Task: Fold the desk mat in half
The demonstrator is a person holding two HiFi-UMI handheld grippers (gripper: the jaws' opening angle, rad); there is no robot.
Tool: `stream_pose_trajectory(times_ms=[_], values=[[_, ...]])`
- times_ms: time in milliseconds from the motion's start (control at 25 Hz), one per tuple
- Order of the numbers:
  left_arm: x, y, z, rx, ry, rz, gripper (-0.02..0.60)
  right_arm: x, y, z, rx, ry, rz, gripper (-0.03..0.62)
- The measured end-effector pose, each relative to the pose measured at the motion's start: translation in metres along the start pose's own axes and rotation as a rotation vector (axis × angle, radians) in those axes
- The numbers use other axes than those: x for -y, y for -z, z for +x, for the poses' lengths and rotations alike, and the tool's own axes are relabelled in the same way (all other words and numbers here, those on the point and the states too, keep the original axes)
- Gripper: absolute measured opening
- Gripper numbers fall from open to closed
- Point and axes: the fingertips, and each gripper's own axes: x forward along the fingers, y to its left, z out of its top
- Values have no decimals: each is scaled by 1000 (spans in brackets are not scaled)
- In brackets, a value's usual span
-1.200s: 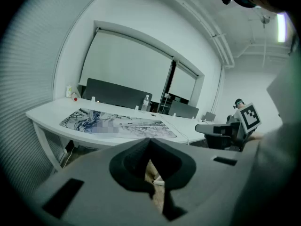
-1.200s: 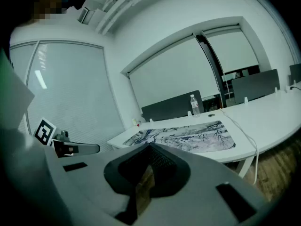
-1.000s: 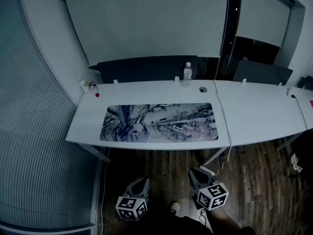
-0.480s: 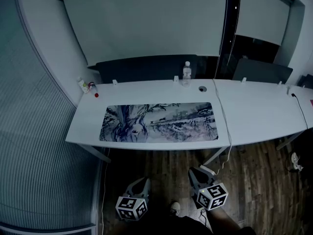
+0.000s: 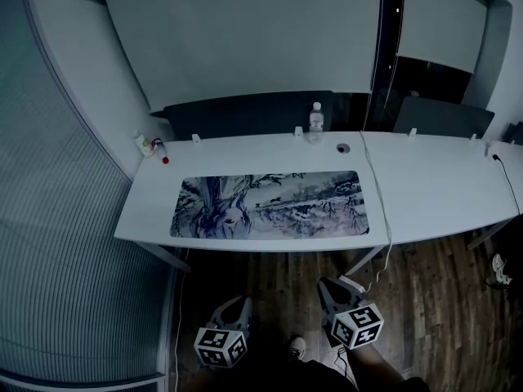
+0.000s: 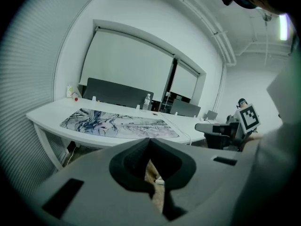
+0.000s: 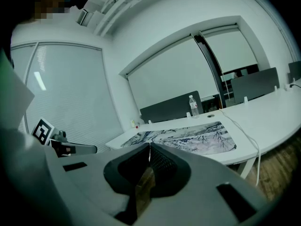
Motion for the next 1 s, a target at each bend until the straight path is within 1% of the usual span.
stream_pose_trajectory(times_ms=[160, 400, 560, 800, 1000], values=[[-5, -4, 4, 0, -1, 7, 6, 1, -1, 6, -4, -2, 6, 22], [-12, -8, 14, -7, 30, 12, 6, 3, -4, 16, 1, 25, 1, 22], [-20, -20, 26, -22, 86, 40, 6, 4, -8, 27, 19, 71, 12, 21], [-44, -42, 43, -57, 177, 97, 6, -3, -14, 47, 47, 160, 60, 23], [-69, -54, 62, -79, 251, 121, 6, -9, -14, 68, 60, 236, 95, 23]])
